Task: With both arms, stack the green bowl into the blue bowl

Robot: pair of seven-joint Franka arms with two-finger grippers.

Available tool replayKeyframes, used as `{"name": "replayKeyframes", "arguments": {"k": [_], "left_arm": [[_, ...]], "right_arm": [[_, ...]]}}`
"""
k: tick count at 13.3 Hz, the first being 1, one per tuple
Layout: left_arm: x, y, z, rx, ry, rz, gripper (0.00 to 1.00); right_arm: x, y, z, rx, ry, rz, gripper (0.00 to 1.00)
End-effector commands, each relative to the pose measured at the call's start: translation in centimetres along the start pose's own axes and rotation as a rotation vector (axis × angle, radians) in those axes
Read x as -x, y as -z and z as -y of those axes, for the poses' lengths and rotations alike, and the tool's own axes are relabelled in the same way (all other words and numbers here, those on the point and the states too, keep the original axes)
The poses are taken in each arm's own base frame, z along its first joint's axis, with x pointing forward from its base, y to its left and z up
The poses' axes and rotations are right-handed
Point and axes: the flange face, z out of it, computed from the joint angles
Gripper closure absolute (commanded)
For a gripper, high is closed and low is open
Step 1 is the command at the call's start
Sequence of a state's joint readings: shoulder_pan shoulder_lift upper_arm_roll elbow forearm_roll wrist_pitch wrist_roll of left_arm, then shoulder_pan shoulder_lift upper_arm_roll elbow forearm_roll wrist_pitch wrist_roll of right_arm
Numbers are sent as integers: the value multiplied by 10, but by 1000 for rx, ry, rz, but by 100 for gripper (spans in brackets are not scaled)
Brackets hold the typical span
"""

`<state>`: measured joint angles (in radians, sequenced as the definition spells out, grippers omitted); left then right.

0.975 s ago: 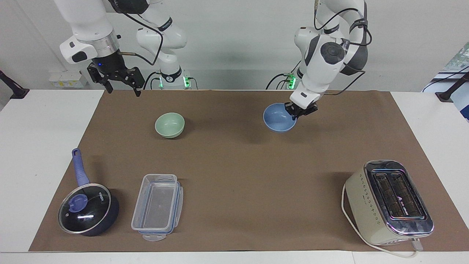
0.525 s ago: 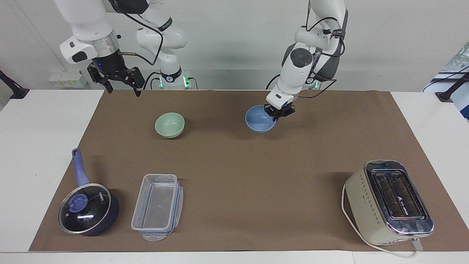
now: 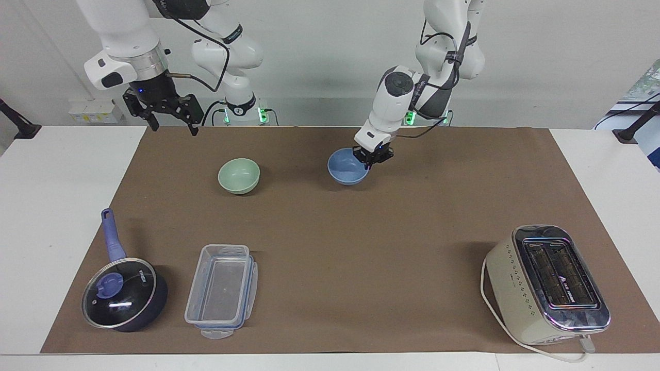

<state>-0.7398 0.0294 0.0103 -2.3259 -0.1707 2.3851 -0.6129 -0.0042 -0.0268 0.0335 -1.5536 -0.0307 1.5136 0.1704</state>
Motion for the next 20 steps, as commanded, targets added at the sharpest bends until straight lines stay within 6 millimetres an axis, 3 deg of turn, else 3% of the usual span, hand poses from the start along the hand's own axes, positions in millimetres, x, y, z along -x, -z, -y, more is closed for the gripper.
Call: {"name": "replayKeyframes", "arguments": {"k": [1,4,7,12,16,20], "left_arm": [[-1,13,-4,28,12,-20,0],[-30,55,2,29,41,-3,0],[-69,94,41,30,52,-5,0],[-125,176,116,44,44,-10,0],[-153,240,179,50,12,-30,0],[-169,276,247,14,-10,-90,0]], "right_arm": [[8,0,1,-15,-7,5,0],[8,0,1,-15,-7,5,0],[8,0,1,-15,-7,6,0],[10,0,0,-15,-5,6,0],[12,-1,0,-14,-5,11,0],[13,-2,0,-13,-5,12,0]]}}
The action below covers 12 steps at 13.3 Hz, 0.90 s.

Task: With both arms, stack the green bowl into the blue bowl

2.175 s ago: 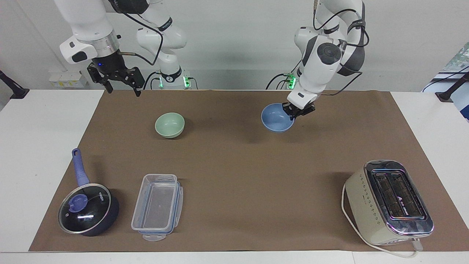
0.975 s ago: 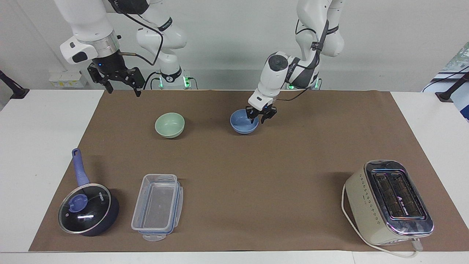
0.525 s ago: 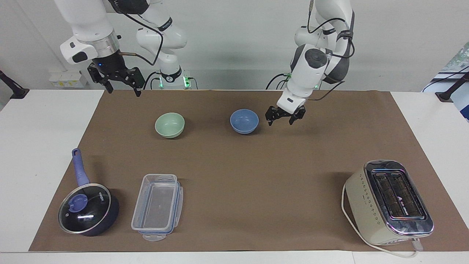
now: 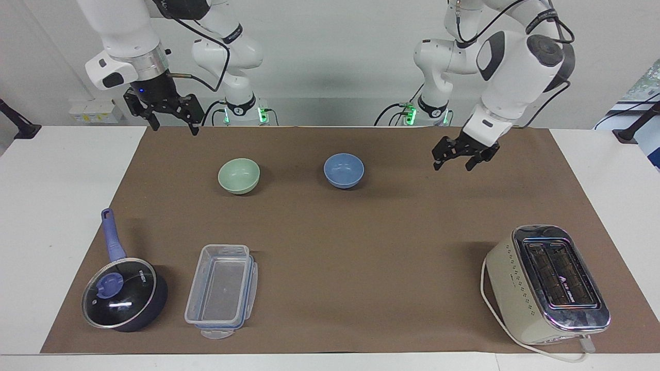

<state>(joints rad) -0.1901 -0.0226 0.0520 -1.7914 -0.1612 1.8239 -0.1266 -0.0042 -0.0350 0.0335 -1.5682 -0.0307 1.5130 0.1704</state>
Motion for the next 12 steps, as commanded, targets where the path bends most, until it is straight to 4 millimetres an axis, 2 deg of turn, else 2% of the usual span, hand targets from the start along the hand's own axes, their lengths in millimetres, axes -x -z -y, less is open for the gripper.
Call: {"name": "replayKeyframes", "arguments": {"k": [1,2,5,7,9,12], "left_arm": [[-10,23,28,-90,-49,-14,0],[-12,30,39,-112,-65,-20,0],[-14,43,88,-119,-63,-15,0],[-13,53,104,-121,-39,-13,0],[-13,66,107,-111,-16,-2,0],[-11,72,95,-115,-14,47,0]], "right_arm": [[10,0,1,-16,-5,6,0],[10,0,1,-16,-5,6,0],[10,-1,1,-16,-4,7,0],[11,0,1,-18,-3,6,0],[11,0,1,-18,-3,6,0],[12,0,1,-18,-3,6,0]]}}
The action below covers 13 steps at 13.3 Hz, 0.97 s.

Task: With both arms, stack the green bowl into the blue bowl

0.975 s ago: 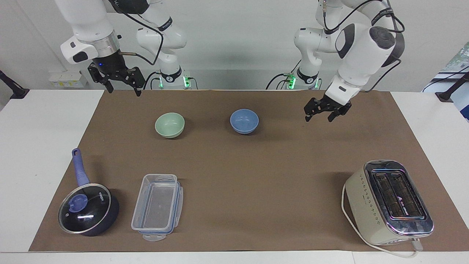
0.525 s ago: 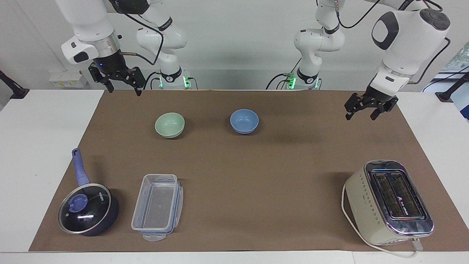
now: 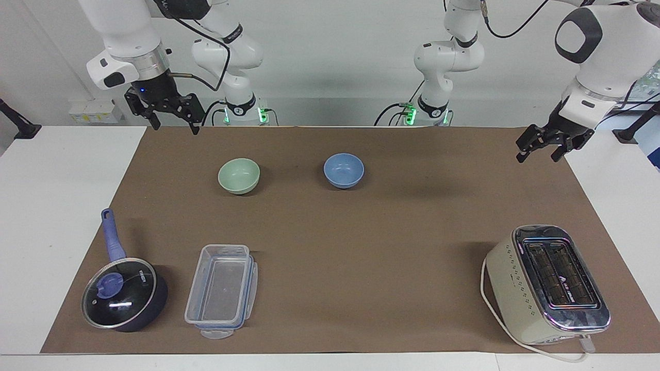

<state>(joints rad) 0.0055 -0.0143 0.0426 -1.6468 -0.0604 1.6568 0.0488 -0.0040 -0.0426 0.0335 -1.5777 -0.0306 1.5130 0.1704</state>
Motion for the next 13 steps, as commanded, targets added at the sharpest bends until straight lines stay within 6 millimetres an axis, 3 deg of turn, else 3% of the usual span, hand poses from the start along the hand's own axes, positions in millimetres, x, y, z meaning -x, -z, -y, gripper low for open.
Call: {"name": "replayKeyframes", "arguments": {"k": [1,4,5,6,12,13], "left_arm": [[-5,17,-7,-14,6,47,0],[-5,28,-11,-57,-15,46,0],[-4,27,-29,-82,-50,36,0],[-3,26,-34,-85,-58,33,0],[-1,26,-26,-82,-41,44,0],[-3,30,-17,-85,-25,25,0]], "right_arm": [[10,-2,1,-17,-4,9,0],[12,-3,2,-30,-5,8,0],[12,-3,2,-33,-4,8,0],[12,-3,2,-33,-3,8,0],[13,-5,2,-33,-3,7,0],[15,-5,1,-34,-4,7,0]]}}
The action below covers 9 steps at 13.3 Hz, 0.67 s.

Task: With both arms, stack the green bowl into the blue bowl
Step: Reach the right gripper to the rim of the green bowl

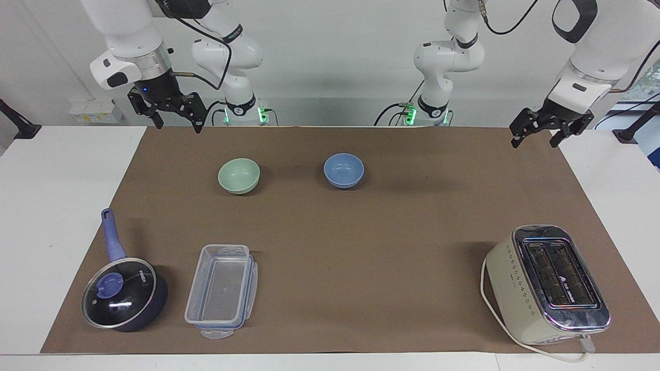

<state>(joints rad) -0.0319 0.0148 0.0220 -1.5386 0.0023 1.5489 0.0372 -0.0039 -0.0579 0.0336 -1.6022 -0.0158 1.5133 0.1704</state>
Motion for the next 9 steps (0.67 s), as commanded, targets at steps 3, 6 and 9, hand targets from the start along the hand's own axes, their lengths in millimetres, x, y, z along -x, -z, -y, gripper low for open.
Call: {"name": "replayKeyframes", "arguments": {"k": [3,6,9], "left_arm": [[2,3,20,-20,45,13,0],[2,3,14,-20,33,13,0],[2,3,14,-20,33,13,0]], "right_arm": [[13,-18,-3,-20,-11,0,0],[18,-56,-8,-18,12,13,0],[27,-99,-22,-19,31,29,0]]}}
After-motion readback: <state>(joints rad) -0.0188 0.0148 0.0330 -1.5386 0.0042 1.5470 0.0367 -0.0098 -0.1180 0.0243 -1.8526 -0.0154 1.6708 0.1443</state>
